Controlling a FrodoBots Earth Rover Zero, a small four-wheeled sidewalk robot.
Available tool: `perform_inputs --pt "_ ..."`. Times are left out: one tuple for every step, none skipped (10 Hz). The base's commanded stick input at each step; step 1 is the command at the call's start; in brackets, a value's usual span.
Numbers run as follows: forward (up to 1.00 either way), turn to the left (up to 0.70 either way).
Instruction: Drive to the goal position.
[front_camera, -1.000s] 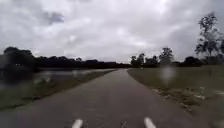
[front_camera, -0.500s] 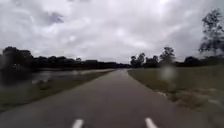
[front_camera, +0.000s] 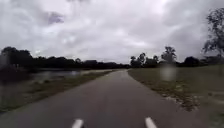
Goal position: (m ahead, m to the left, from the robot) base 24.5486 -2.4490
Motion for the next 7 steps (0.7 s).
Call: perform_inputs --pt "0.84 0.03" --pt "0.84 0.03" --pt "0.84 -0.16" --pt "0.84 -0.29" --pt "0.84 -0.05" --pt "0.84 0.03" --pt "0.84 0.03"
